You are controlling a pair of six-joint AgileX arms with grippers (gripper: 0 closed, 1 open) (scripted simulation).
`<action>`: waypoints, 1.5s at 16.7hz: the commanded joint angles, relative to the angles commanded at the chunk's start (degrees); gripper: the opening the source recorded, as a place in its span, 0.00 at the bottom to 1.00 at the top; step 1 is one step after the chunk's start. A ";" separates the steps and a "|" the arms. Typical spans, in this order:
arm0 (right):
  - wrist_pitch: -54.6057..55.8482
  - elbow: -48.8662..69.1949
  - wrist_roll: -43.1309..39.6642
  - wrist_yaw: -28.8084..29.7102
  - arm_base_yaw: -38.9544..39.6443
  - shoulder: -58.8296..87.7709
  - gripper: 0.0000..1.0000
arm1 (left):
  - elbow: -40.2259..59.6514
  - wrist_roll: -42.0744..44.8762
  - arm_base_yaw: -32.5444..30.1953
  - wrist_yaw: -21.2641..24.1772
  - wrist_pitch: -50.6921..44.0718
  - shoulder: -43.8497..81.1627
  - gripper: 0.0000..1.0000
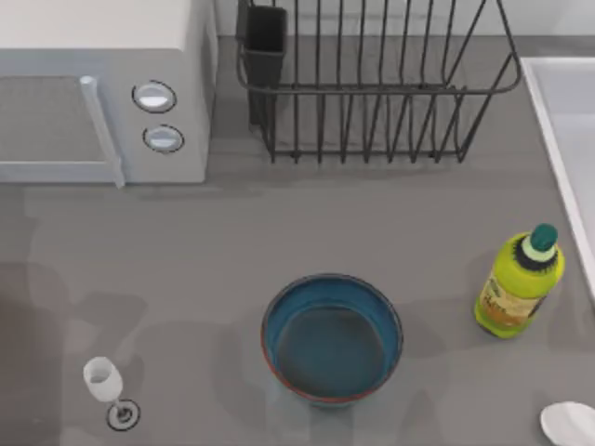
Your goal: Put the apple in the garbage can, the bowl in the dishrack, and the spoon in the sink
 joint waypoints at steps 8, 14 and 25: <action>0.00 0.00 0.00 0.00 0.00 0.00 1.00 | -24.31 27.27 -6.14 0.75 21.46 -39.71 1.00; 0.00 0.00 0.00 0.00 0.00 0.00 1.00 | -45.38 51.73 -11.51 1.42 39.67 -71.05 1.00; 0.00 0.01 0.00 0.00 0.00 0.00 1.00 | -54.52 61.15 -13.98 1.73 48.05 -81.58 1.00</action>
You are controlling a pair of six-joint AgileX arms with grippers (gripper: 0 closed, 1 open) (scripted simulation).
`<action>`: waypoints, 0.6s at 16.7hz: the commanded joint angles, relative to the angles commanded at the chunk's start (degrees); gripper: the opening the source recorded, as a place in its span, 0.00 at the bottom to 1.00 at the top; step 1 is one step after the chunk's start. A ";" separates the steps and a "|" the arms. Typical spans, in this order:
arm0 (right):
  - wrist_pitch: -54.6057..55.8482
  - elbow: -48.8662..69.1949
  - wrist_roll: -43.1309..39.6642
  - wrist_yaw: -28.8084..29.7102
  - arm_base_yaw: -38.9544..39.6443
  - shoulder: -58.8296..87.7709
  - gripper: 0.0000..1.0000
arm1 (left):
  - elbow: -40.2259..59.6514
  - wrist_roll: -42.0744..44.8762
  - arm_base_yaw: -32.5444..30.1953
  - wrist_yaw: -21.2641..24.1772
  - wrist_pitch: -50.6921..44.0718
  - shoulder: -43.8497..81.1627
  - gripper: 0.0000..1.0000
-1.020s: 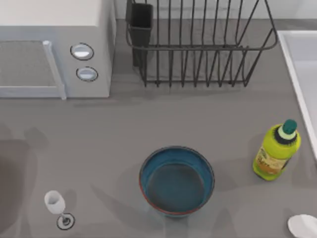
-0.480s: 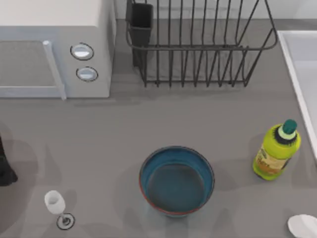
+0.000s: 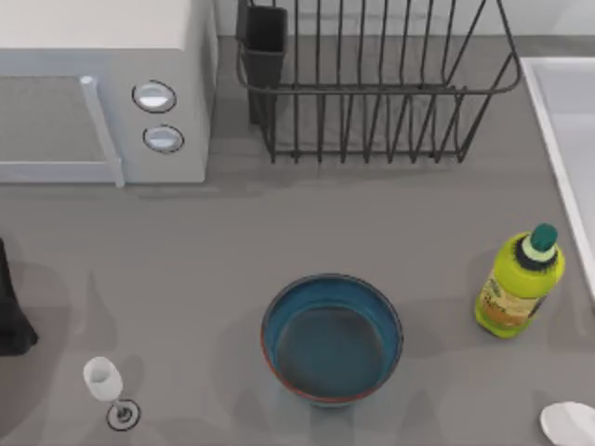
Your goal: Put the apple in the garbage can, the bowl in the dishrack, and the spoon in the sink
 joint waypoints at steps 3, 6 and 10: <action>-2.83 3.56 2.39 0.20 3.30 3.54 1.00 | 0.00 0.00 0.00 0.00 0.00 0.00 1.00; -9.34 12.43 7.58 0.36 10.26 12.53 1.00 | 0.00 0.00 0.00 0.00 0.00 0.00 1.00; -22.30 29.31 17.02 0.43 21.46 32.40 1.00 | 0.00 0.00 0.00 0.00 0.00 0.00 1.00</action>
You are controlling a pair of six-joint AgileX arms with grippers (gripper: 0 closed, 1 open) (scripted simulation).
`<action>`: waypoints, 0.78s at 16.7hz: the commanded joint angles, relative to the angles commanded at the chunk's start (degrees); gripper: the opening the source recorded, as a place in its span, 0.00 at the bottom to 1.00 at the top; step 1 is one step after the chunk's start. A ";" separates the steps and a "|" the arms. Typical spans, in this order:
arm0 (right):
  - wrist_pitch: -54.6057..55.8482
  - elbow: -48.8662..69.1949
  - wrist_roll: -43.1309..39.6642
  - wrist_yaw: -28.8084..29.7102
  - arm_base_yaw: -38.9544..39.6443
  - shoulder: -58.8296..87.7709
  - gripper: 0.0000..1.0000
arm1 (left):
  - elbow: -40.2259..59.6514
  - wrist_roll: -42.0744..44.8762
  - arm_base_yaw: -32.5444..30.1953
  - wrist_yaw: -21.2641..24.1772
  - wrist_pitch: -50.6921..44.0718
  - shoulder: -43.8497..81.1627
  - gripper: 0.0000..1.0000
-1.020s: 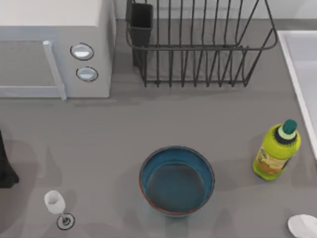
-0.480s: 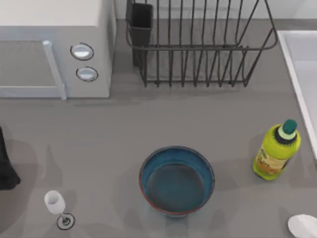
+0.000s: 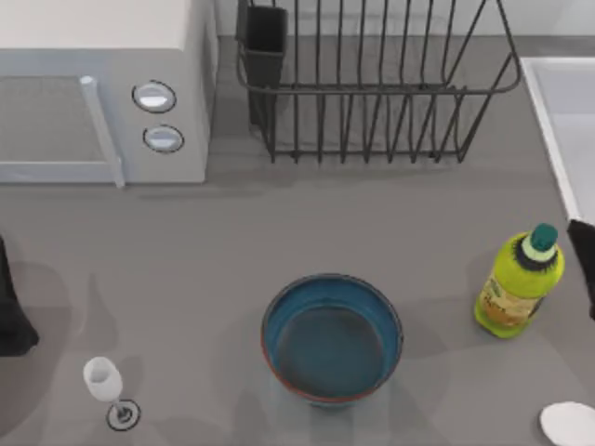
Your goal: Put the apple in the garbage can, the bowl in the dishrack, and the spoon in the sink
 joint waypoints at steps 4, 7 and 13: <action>-15.68 18.55 9.63 -0.37 10.03 25.20 1.00 | 0.00 0.00 0.00 0.00 0.00 0.00 1.00; -27.02 31.51 15.39 -0.84 15.35 42.72 1.00 | 0.00 0.00 0.00 0.00 0.00 0.00 1.00; -43.42 51.96 21.21 -0.83 19.57 67.22 1.00 | 0.00 0.00 0.00 0.00 0.00 0.00 1.00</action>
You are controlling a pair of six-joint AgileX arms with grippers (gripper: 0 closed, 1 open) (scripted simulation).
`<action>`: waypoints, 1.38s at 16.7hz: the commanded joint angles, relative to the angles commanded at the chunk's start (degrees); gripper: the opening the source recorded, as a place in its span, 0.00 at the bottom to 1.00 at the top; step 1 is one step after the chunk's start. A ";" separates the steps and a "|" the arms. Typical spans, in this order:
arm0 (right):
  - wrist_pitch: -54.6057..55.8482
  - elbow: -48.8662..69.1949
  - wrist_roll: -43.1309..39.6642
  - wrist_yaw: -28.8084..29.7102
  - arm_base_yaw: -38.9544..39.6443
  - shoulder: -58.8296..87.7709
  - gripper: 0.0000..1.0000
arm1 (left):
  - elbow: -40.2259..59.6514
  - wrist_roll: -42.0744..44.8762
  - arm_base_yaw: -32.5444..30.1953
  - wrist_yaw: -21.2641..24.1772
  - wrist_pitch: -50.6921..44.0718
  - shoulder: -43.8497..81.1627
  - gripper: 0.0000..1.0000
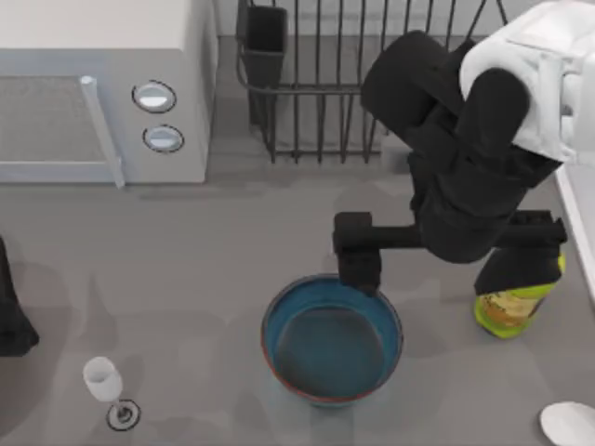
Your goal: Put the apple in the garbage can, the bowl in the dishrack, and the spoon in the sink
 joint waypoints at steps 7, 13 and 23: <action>-5.12 7.00 1.23 0.45 0.22 7.82 1.00 | 0.00 0.00 0.00 0.00 0.00 0.00 1.00; -0.70 3.57 2.49 0.46 1.44 9.16 1.00 | 0.00 0.00 0.00 0.00 0.00 0.00 1.00; 16.27 -8.33 1.49 0.48 0.38 13.88 1.00 | 0.00 0.00 0.00 0.00 0.00 0.00 1.00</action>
